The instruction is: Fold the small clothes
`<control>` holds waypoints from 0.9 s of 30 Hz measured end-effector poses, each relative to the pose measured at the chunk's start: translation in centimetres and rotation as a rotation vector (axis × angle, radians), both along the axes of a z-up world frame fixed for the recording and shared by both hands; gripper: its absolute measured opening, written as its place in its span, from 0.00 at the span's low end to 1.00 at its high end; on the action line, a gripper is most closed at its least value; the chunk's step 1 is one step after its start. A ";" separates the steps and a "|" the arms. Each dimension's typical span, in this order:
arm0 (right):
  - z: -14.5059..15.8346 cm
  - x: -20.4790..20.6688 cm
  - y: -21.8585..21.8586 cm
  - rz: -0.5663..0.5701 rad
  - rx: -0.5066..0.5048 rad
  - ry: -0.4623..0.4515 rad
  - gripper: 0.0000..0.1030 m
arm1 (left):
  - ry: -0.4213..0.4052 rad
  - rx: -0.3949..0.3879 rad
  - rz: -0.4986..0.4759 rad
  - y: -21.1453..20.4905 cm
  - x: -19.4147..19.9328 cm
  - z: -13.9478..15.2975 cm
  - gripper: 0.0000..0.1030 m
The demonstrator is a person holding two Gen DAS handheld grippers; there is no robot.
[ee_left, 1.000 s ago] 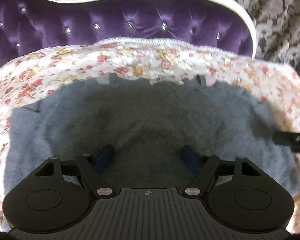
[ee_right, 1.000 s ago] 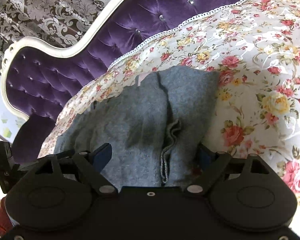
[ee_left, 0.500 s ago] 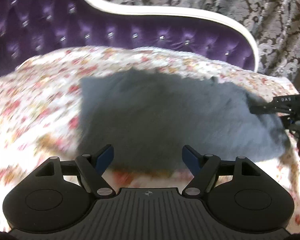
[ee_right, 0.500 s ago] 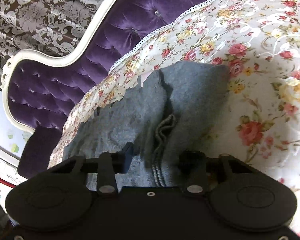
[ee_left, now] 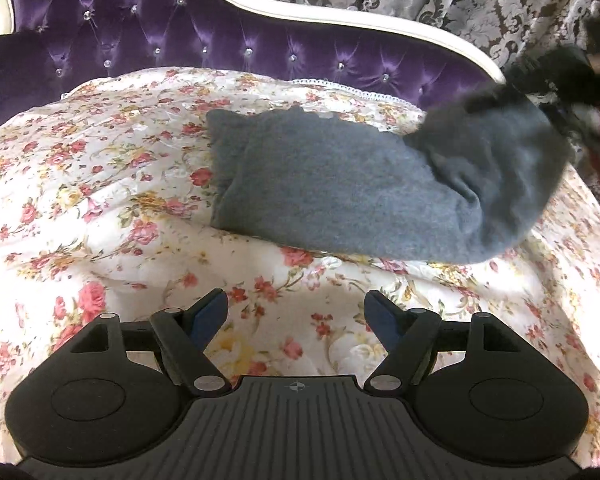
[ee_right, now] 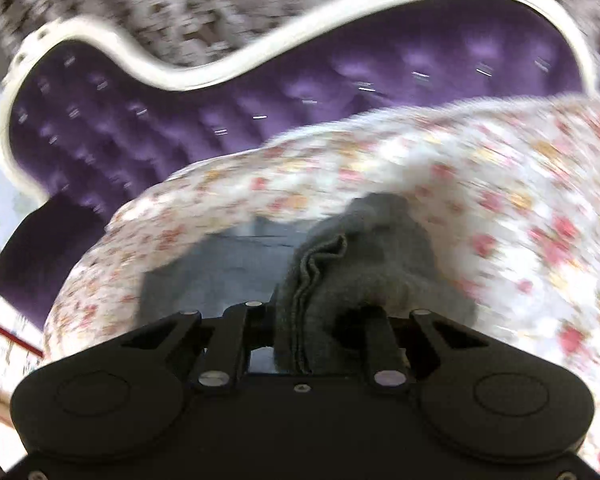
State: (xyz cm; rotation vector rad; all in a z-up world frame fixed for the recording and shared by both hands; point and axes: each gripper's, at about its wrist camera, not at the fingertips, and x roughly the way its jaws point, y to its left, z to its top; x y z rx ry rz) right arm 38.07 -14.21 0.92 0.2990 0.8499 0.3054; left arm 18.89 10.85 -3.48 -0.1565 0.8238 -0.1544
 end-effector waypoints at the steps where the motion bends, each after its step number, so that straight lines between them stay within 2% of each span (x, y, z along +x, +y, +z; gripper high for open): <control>1: 0.6 0.4 1.8 0.029 -0.011 -0.003 0.27 | -0.003 -0.003 0.003 0.2 -0.2 0.0 0.72; 6: 0.4 2.1 10.4 0.143 -0.060 -0.004 0.27 | 0.007 -0.033 0.016 1.5 -0.8 -0.3 0.72; 11: -2.7 3.4 18.3 0.230 -0.153 0.047 0.27 | 0.022 -0.051 0.026 2.4 -1.2 -0.8 0.72; 12: -3.4 3.4 19.4 0.243 -0.182 0.055 0.29 | 0.025 -0.052 0.026 2.5 -1.3 -0.8 0.72; 13: -4.2 3.6 20.6 0.267 -0.215 0.067 0.37 | 0.026 -0.055 0.026 2.7 -1.4 -0.9 0.72; 15: -4.9 3.5 21.9 0.309 -0.243 0.079 0.46 | 0.028 -0.063 0.029 2.9 -1.6 -0.9 0.72; 17: -4.3 2.7 22.0 0.350 -0.189 0.040 0.49 | 0.029 -0.073 0.030 3.2 -1.6 -0.9 0.72; 21: -1.4 1.9 19.3 0.376 0.068 -0.047 0.50 | 0.024 -0.067 0.029 3.4 -1.4 -0.6 0.72; 22: -0.6 1.7 18.5 0.372 0.102 -0.073 0.50 | 0.020 -0.063 0.026 3.4 -1.4 -0.4 0.72; 25: 1.4 0.8 15.8 0.335 0.106 -0.139 0.51 | 0.004 -0.055 0.011 3.4 -1.2 0.4 0.72; 27: 1.7 0.0 13.6 0.296 0.106 -0.156 0.51 | -0.015 -0.041 -0.007 3.4 -1.0 1.2 0.72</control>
